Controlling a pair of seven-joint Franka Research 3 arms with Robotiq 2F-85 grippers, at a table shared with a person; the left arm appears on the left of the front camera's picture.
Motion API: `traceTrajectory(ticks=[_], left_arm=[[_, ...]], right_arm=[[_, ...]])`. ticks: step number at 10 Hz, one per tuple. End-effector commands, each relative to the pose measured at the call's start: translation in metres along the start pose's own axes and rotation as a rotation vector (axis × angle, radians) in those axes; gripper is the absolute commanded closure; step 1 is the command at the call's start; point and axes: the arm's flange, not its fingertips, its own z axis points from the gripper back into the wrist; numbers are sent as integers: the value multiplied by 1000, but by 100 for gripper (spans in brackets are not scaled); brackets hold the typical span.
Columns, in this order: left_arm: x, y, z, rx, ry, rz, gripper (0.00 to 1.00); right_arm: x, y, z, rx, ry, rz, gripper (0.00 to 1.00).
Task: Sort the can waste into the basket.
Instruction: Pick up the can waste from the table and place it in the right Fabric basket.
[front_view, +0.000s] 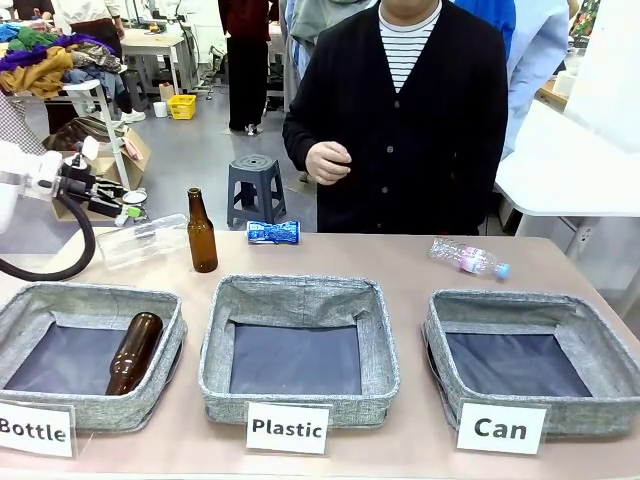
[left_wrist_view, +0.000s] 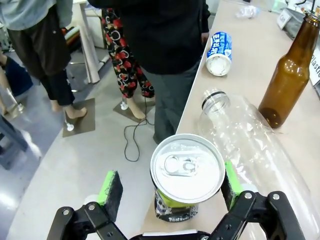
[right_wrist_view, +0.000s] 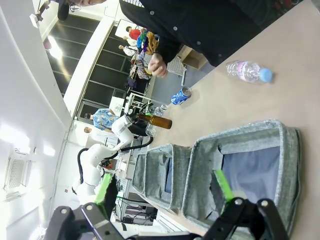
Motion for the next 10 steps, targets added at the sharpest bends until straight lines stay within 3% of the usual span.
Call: traceTrajectory(ticks=[1,2,3,4,6,7,8,10], left_arm=[[6,9,-2,-23,-15,0,17],[4,9,-2,-29,-13,3,58],[4,9,-2,-32,-21,4,76],[4,7,-3,-31,-24,7,100],[3,5,0,-31,-29,4,100],[4,2,7,-24,-36,-7,95],[10,-7,28,-3,-49,-32,100],[38,-50,101,50,-89,-139,100]], right_arm=[[3,0,-2,22,-22,27,0],[3,0,-2,22,-22,27,0],[3,0,-2,22,-22,27,0],[3,0,-2,22,-22,27,0],[3,0,-2,22,-22,27,0],[3,0,-2,22,-22,27,0],[3,0,-2,22,-22,27,0],[3,0,-2,22,-22,27,0]])
